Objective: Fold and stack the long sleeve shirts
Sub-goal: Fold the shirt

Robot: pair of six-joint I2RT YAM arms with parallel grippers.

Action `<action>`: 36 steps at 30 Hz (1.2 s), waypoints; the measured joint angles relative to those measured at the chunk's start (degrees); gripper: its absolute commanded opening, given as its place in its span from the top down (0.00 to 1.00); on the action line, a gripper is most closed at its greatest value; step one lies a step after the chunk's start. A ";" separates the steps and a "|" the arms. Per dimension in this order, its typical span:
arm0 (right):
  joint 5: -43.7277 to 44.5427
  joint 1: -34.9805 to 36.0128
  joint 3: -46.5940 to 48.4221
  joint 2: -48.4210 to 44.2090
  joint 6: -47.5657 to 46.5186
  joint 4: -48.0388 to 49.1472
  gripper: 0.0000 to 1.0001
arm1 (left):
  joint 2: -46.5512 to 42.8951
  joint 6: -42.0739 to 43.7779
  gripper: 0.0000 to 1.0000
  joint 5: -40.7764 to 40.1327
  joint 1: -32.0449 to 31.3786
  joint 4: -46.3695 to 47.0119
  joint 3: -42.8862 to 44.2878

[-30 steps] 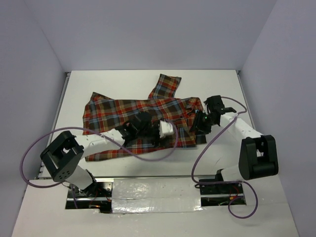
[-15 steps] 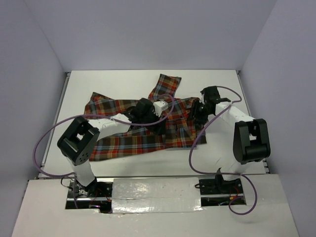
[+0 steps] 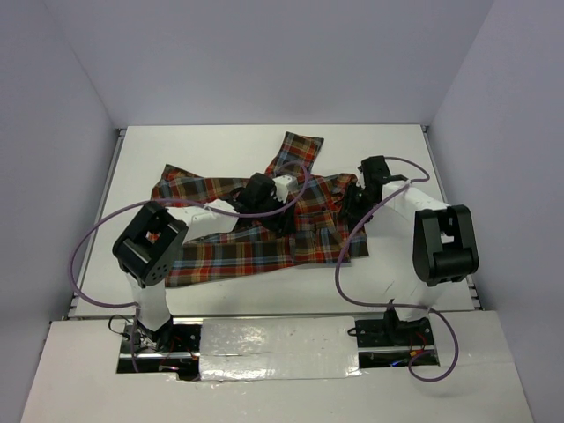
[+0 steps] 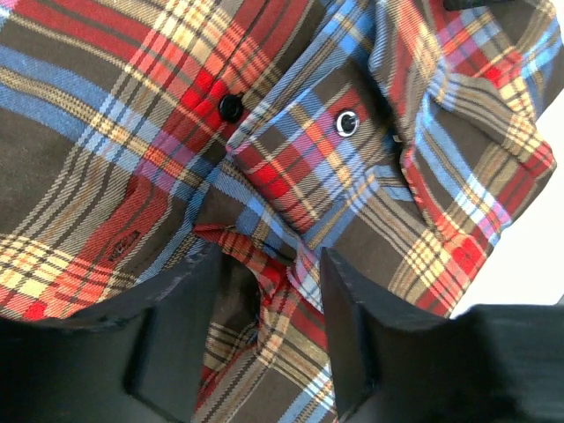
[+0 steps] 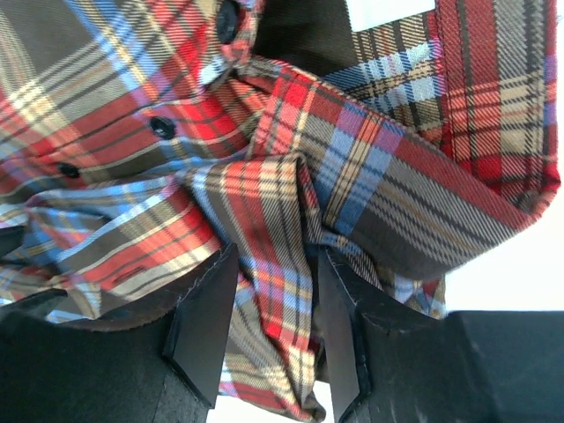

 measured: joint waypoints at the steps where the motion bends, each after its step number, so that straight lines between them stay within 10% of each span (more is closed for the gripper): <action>1: -0.17 0.00 0.00 0.66 -0.17 0.09 0.53 | 0.28 -0.26 0.42 -0.09 0.00 0.46 -0.22; 14: -1.88 -0.04 0.00 2.93 -0.92 1.55 0.96 | 1.09 -2.49 1.00 -2.69 0.00 4.87 -1.49; 30: -2.23 -0.55 1.25 0.83 -1.90 2.38 1.00 | 1.07 -0.76 1.00 -4.28 0.00 6.40 -1.68; 36: -2.29 -0.59 2.08 1.49 -1.99 1.84 0.54 | 1.07 1.07 0.55 -4.39 0.00 6.71 -2.34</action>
